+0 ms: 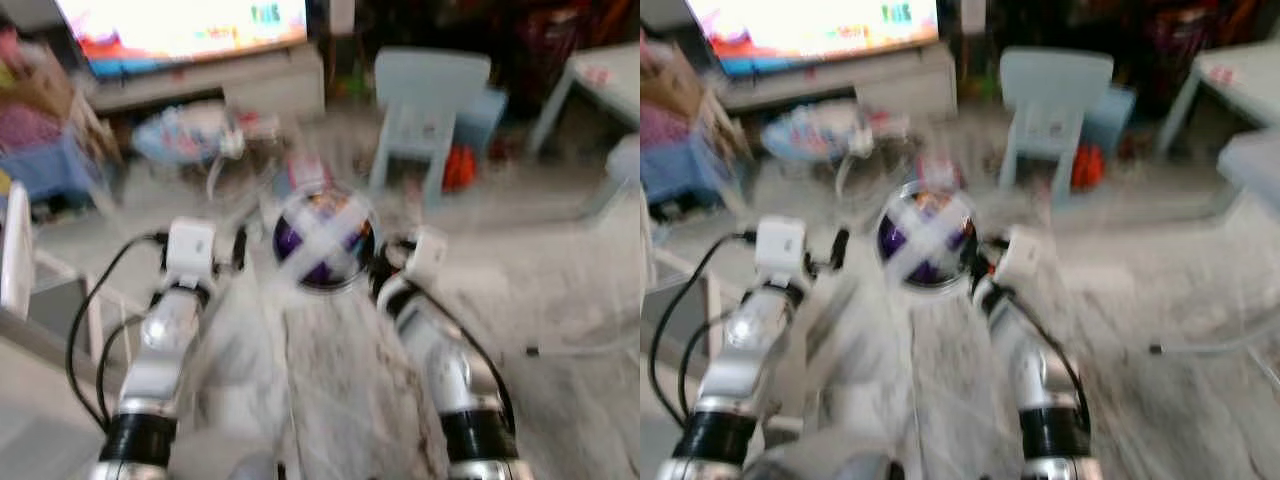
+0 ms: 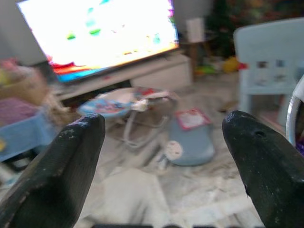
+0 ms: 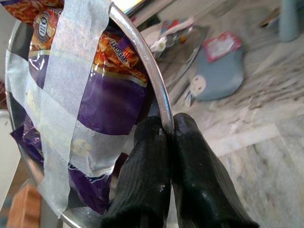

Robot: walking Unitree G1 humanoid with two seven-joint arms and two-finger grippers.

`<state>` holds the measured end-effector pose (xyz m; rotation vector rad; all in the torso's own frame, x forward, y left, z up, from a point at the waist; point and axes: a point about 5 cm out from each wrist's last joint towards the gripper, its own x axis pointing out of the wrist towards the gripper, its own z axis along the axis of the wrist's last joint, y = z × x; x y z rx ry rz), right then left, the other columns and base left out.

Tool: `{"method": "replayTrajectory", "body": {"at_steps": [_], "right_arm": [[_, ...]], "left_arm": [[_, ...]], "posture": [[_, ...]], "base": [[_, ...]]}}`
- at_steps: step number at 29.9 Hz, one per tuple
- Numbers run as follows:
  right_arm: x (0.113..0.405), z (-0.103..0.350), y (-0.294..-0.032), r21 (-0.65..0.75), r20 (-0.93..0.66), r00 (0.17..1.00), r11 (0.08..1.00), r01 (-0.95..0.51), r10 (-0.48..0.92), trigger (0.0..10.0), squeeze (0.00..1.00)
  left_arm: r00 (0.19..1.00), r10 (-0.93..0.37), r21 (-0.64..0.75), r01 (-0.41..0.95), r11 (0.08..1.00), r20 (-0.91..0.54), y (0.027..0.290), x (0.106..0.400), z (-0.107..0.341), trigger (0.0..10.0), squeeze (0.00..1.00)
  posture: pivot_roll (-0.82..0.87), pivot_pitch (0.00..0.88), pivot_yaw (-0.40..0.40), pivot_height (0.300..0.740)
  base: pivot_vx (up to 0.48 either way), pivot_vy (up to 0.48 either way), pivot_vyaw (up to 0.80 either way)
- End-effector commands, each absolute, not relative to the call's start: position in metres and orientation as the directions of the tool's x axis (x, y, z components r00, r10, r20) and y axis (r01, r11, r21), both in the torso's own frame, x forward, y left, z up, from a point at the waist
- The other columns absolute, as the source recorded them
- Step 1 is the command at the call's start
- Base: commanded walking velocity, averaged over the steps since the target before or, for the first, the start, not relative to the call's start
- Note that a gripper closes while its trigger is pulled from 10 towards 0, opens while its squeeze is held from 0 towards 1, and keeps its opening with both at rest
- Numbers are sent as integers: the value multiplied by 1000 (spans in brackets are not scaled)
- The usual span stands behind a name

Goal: Restocking fridge

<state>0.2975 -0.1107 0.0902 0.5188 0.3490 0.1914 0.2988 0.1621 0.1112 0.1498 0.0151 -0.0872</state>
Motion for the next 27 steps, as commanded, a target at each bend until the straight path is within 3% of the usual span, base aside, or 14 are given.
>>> {"method": "replayTrajectory", "body": {"at_steps": [1, 6, 13, 16, 18, 22, 23, 27], "right_arm": [[301, 97, -113, 543, -250, 929, 834, -100, 274, 10000, 0], [305, 97, -120, 497, -261, 936, 864, -82, 238, 10000, 0], [297, 81, -130, 409, -317, 937, 912, -5, 148, 10000, 0], [294, 82, -131, 426, -263, 946, 902, -65, 192, 10000, 0], [291, 80, -137, 322, -287, 942, 944, -77, 174, 10000, 0], [291, 86, -134, 316, -260, 948, 944, -93, 181, 10000, 0], [292, 89, -132, 253, -264, 945, 959, -128, 195, 10000, 0], [293, 99, -120, 327, -201, 935, 920, -217, 292, 10000, 0]], "left_arm": [[995, -92, 151, 95, 984, -30, 161, 298, 111, 10000, 0], [998, -68, 146, 64, 987, 17, 155, 295, 120, 10000, 0], [998, 62, 143, -60, 988, -12, 166, 286, 104, 10000, 0], [996, 83, 152, -77, 985, -30, 169, 284, 98, 10000, 0], [996, 80, 138, -74, 988, -34, 168, 285, 99, 10000, 0], [990, 138, 145, -131, 981, -38, 177, 287, 98, 10000, 0], [986, 162, 142, -154, 978, -48, 180, 288, 97, 10000, 0], [983, 182, 172, -174, 970, -31, 186, 290, 99, 10000, 0]], "posture": [[42, 16, 98, 740], [46, 35, 75, 740], [26, 15, 62, 740], [27, 9, 55, 740], [21, 19, 49, 740], [21, 15, 47, 740], [21, 21, 45, 740], [28, 33, 38, 740]], "base": [[0, -454, 800], [0, -90, 160], [0, 0, 0], [0, 0, 0], [0, 0, 0], [0, 0, 0], [0, 0, 0], [0, 0, 600]]}}
